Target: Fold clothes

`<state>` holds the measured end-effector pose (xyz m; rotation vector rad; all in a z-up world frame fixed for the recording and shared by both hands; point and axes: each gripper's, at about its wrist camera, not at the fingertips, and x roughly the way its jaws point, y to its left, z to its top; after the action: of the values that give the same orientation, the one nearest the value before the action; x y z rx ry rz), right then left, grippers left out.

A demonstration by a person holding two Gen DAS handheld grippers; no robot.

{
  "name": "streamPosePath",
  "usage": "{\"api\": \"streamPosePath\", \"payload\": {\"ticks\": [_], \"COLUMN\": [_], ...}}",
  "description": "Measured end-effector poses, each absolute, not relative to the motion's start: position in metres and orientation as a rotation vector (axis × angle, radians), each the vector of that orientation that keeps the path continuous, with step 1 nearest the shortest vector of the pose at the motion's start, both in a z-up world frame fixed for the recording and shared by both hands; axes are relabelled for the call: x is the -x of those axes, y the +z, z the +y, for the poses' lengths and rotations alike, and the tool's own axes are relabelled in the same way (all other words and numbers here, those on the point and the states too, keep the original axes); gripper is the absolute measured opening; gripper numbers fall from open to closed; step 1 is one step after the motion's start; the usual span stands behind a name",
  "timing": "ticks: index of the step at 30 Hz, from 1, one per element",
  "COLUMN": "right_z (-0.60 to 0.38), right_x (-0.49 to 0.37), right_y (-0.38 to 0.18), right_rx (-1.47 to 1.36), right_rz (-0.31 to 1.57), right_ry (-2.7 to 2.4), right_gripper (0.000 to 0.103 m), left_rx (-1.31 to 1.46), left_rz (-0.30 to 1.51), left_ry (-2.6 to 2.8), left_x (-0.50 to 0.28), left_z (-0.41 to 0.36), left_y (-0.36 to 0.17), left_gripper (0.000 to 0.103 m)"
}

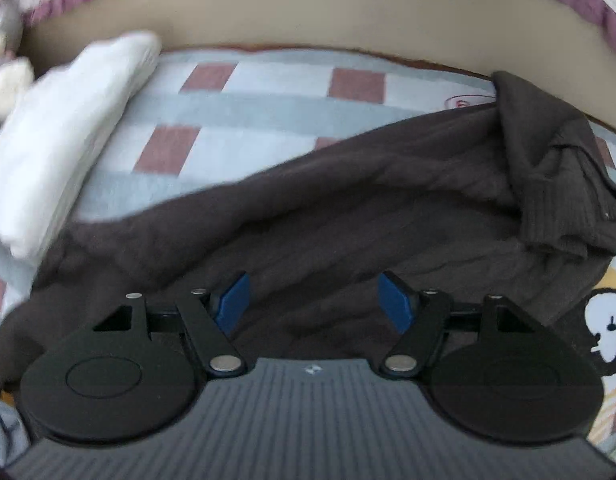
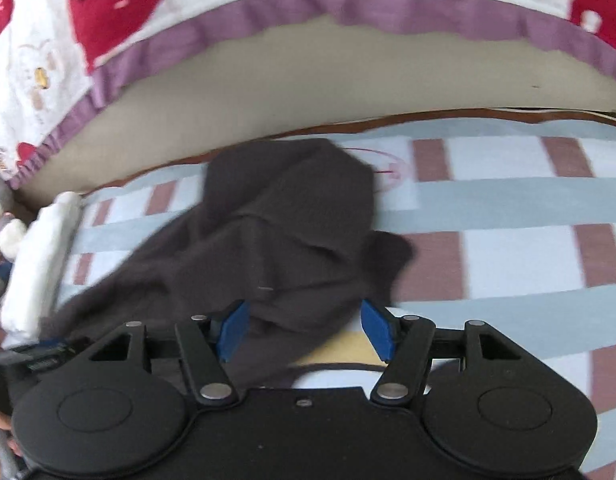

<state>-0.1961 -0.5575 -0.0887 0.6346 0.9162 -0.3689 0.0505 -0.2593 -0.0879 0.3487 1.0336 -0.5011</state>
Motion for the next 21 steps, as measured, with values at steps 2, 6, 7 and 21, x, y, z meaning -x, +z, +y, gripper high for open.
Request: {"api": "streamPosePath", "payload": {"ticks": [2,6,7,21], "right_z": [-0.573,-0.61,-0.612,-0.605], "right_x": [0.204,0.2,0.198,0.179], "right_y": [-0.106,-0.143,-0.145,-0.149], "right_rx": [-0.633,-0.821,-0.868,-0.971], "right_rz": [0.908,0.921,0.906,0.904], "right_ry": [-0.4,-0.38,-0.343,-0.101], "right_gripper": [0.068,0.068,0.068,0.068], "left_rx": [-0.377,-0.489,-0.517,-0.522], "left_rz": [0.999,0.916,0.893,0.997], "left_ry": [-0.533,-0.589,-0.592,-0.397], "left_x": [-0.041,-0.02,-0.015,-0.019], "left_z": [-0.272,-0.3,-0.306,-0.274], "left_y": [-0.082,-0.063,-0.058,0.011], "left_gripper": [0.07,0.07,0.07,0.077]}}
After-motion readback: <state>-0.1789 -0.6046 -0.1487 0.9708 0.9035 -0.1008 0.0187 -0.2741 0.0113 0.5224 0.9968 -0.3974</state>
